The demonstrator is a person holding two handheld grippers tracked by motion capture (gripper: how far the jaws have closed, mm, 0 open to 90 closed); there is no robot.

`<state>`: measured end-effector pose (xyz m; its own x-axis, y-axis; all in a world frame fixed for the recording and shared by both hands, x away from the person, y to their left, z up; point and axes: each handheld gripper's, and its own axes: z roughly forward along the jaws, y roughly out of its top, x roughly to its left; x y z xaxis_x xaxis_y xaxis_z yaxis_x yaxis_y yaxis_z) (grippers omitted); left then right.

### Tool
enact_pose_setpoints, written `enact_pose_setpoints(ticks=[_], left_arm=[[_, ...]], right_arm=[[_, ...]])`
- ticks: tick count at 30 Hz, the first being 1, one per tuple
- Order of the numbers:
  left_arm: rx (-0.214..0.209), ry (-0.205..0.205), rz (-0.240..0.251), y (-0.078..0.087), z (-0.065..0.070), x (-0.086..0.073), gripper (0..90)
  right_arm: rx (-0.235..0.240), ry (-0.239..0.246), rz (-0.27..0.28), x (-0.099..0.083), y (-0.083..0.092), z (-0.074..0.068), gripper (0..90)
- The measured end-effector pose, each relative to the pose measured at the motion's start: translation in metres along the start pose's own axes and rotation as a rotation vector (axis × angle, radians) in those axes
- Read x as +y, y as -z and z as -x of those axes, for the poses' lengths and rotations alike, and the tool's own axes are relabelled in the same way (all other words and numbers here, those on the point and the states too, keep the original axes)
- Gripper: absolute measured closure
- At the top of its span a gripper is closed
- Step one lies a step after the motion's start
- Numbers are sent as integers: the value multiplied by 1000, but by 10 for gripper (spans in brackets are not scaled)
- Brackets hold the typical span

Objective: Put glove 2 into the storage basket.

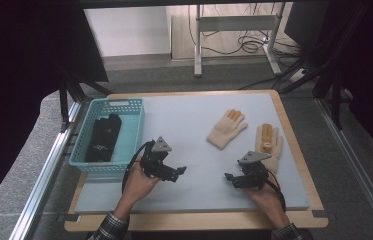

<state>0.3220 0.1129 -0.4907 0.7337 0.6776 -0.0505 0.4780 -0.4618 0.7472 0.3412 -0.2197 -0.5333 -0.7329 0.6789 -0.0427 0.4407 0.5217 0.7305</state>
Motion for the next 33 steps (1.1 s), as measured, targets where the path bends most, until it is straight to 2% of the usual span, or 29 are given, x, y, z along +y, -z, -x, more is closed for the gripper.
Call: enact_pose_setpoints(ticks=[4, 7, 8, 11, 14, 15, 16, 18, 33], left_arm=[[27, 1, -41, -11, 5, -19, 0], [46, 4, -50, -13, 6, -28, 0], [57, 15, -60, -16, 6, -36, 0], [89, 19, -83, -19, 6, -46, 0], [99, 40, -95, -23, 4, -55, 0], [81, 71, -79, -23, 2, -57, 0], [88, 80, -70, -22, 2, -58, 3], [96, 74, -72, -22, 3, -58, 21], [97, 75, -68, -22, 3, -58, 22]], right_arm=[[-1, 1, 0, 0, 0, 0, 244], [-1, -2, -1, 0, 0, 0, 241], [-1, -4, -1, 0, 0, 0, 240], [-2, -6, -1, 0, 0, 0, 239], [-1, -7, -2, 0, 0, 0, 239], [-1, -7, -2, 0, 0, 0, 239], [-1, -8, -3, 0, 0, 0, 239], [-2, -8, -3, 0, 0, 0, 239], [-6, -9, -2, 1, 0, 0, 251]])
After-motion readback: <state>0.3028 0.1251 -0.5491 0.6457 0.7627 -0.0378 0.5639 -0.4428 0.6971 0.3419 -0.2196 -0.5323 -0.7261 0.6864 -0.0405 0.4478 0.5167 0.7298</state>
